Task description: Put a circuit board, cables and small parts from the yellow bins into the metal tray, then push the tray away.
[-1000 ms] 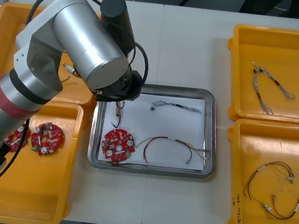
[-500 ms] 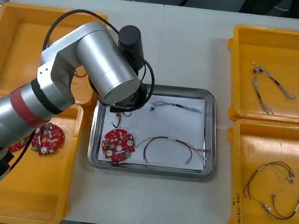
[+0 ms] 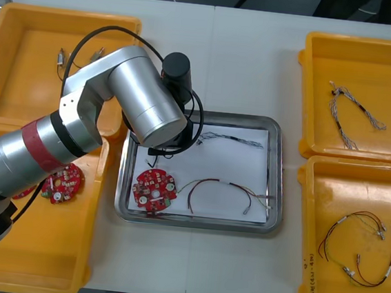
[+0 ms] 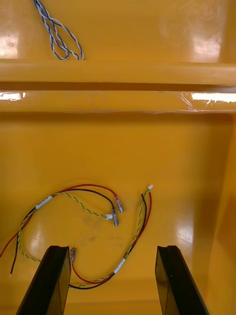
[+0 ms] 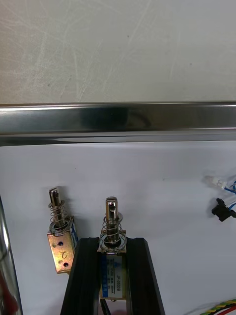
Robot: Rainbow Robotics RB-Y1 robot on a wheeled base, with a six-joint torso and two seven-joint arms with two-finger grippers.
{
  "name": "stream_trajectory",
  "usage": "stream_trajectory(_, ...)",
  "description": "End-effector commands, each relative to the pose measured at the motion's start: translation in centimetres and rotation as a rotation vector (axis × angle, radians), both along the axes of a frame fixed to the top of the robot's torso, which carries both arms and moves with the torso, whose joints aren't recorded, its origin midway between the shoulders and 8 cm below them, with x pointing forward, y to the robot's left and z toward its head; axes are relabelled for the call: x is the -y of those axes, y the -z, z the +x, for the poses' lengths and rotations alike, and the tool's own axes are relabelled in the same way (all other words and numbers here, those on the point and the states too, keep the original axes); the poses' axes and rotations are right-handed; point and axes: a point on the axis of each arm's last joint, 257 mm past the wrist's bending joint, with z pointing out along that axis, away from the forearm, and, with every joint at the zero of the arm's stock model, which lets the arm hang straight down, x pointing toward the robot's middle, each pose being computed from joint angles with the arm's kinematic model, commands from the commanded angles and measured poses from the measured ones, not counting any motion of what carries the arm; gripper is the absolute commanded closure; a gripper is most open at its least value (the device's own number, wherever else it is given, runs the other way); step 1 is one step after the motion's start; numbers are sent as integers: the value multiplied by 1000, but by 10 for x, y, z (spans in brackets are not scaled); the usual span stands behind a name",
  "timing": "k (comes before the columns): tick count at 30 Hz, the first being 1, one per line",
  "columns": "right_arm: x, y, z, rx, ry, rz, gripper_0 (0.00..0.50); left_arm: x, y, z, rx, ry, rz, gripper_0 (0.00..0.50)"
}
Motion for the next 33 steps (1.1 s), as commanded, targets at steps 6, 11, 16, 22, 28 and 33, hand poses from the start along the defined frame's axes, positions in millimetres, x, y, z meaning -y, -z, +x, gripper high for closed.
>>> stream_trajectory(6,-5,6,-7,-8,54,65,0,26,-15,6,49,-21,-71,499)
stream_trajectory(11,-8,11,-13,-23,60,85,0,27,-15,6,50,-24,-73,498)
stream_trajectory(16,-9,13,-15,-29,64,98,0,26,-14,6,49,-24,-73,463)
stream_trajectory(22,-10,15,-17,-34,68,107,0,21,-6,5,63,-23,-28,0)
stream_trajectory(28,-10,15,-17,-35,76,113,0,21,-6,4,58,-27,-35,0)
stream_trajectory(33,-11,15,-17,-35,80,117,0,19,-12,7,66,-38,-47,0)
